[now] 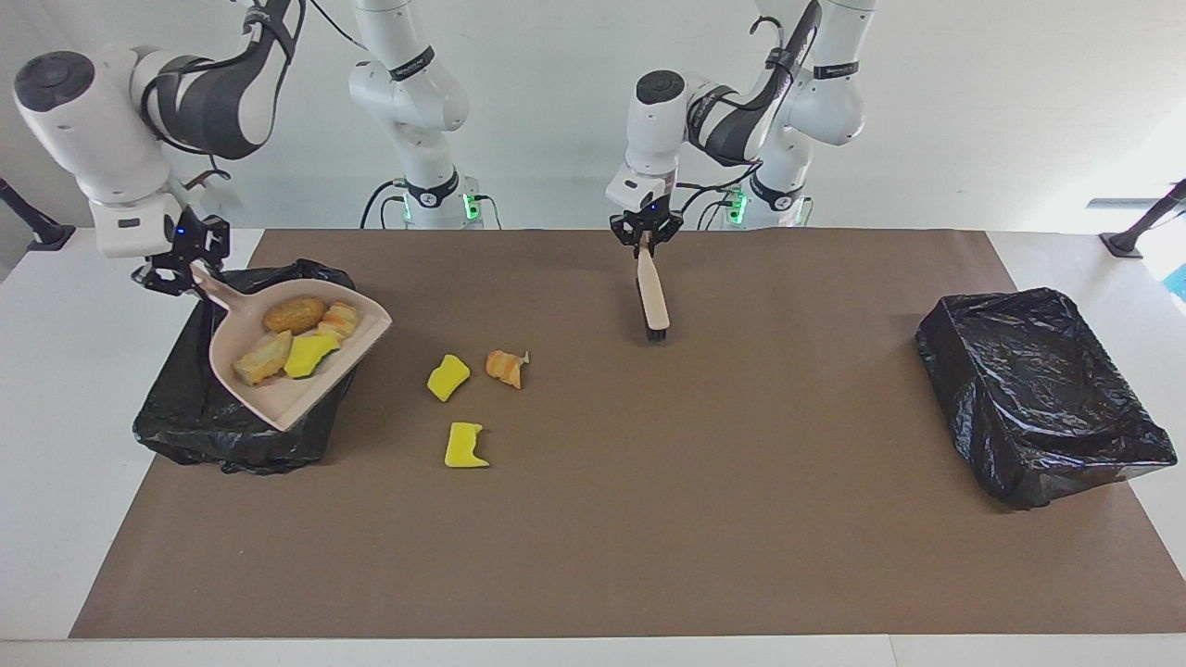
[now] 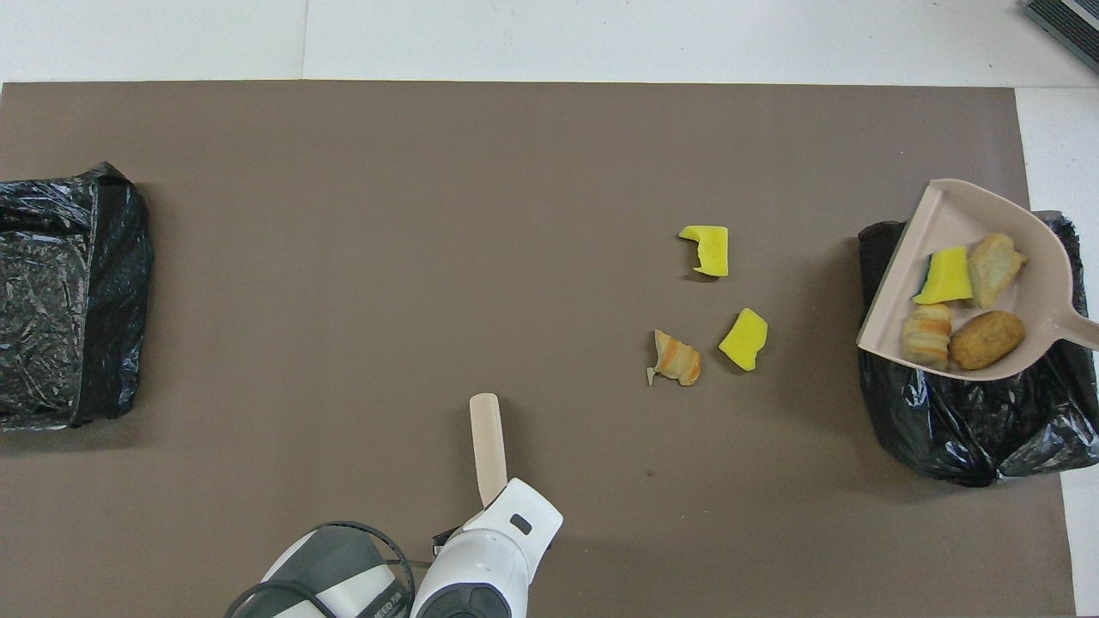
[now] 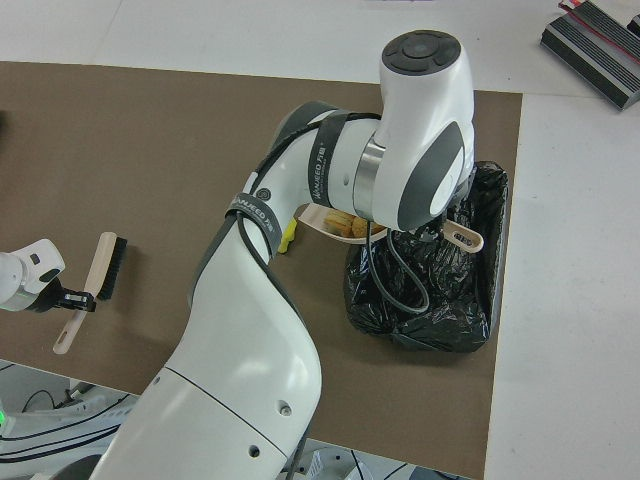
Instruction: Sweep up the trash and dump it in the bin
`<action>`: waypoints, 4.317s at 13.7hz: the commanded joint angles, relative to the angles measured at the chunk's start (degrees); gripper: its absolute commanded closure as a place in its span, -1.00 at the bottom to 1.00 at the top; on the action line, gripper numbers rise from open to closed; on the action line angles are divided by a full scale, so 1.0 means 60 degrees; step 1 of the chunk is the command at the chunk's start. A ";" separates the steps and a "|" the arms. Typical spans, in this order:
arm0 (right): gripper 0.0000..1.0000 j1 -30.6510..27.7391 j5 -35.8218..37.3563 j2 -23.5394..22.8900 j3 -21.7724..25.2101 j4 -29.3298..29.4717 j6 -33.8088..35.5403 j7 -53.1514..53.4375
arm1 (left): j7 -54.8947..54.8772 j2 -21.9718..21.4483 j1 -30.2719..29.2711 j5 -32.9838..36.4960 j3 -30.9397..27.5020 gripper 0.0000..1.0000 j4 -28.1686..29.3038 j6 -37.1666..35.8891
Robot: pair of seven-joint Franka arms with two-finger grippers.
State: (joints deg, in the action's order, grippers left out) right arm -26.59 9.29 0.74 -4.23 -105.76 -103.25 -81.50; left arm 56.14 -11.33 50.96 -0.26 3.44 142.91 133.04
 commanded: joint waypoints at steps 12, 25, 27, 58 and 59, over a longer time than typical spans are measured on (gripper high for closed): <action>1.00 -0.0990 0.5480 -0.0298 -0.0085 -0.0260 -0.1803 -0.1475 | -0.0490 0.0247 -0.1620 0.0175 -0.0251 -1.00 -0.1299 -0.0576; 1.00 -0.0271 0.6815 -0.0343 -0.0100 -0.0172 -0.1731 -0.1532 | -0.6820 0.1522 -0.6162 0.0059 -0.0280 -1.00 -0.6121 -0.4343; 1.00 -0.0257 0.6815 -0.0329 -0.0144 -0.0084 -0.1717 -0.1723 | -0.7550 0.1493 -0.6471 0.0000 -0.0309 -1.00 -0.6443 -0.4855; 1.00 0.8251 -0.2223 -0.5553 -0.0745 0.5479 -0.0440 1.9834 | -1.0749 0.1624 -0.8508 -0.0059 -0.0324 -1.00 -0.7514 -0.6089; 1.00 0.8559 -0.2223 -0.5950 -0.0745 0.5729 -0.0689 2.0173 | -1.0748 0.1624 -0.8523 -0.0059 -0.0324 -1.00 -0.7514 -0.6103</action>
State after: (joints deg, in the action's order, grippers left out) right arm 21.79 -3.09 -29.40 -9.10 -77.41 -106.08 35.62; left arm -8.07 -1.18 0.41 -1.12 1.21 97.61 96.88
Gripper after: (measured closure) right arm 0.687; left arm 0.000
